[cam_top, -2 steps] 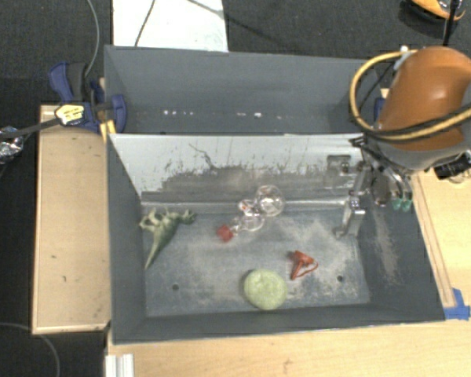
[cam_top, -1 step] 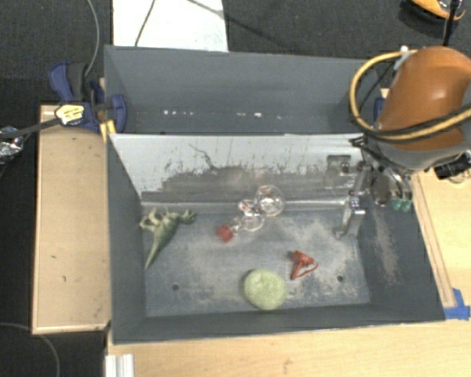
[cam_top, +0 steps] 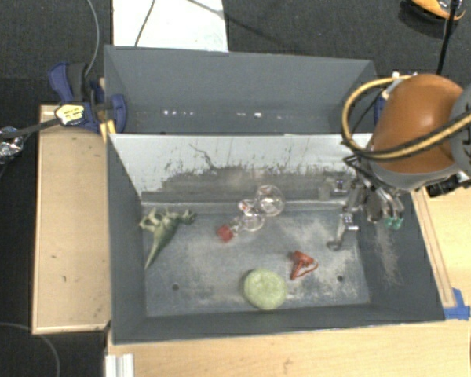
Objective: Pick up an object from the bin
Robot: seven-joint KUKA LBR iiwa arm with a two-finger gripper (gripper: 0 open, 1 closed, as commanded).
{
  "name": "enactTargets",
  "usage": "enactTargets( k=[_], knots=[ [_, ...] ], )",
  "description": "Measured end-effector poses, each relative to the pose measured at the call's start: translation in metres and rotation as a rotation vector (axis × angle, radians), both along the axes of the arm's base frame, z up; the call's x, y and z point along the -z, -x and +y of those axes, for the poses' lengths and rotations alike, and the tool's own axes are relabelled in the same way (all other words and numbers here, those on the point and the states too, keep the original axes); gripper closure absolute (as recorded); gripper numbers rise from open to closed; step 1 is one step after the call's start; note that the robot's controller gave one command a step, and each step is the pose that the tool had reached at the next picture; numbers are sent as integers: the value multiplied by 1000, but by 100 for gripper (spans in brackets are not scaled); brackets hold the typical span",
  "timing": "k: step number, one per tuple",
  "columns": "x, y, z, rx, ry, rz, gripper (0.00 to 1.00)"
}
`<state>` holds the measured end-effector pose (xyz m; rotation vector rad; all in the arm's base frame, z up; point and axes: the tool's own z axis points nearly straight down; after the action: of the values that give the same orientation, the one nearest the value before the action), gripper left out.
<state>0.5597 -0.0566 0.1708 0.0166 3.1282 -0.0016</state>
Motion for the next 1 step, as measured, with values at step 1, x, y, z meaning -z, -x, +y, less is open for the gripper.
enactTargets(
  k=[1],
  knots=[
    [45, 22, 27, 82, 0, 6, 0]
  ],
)
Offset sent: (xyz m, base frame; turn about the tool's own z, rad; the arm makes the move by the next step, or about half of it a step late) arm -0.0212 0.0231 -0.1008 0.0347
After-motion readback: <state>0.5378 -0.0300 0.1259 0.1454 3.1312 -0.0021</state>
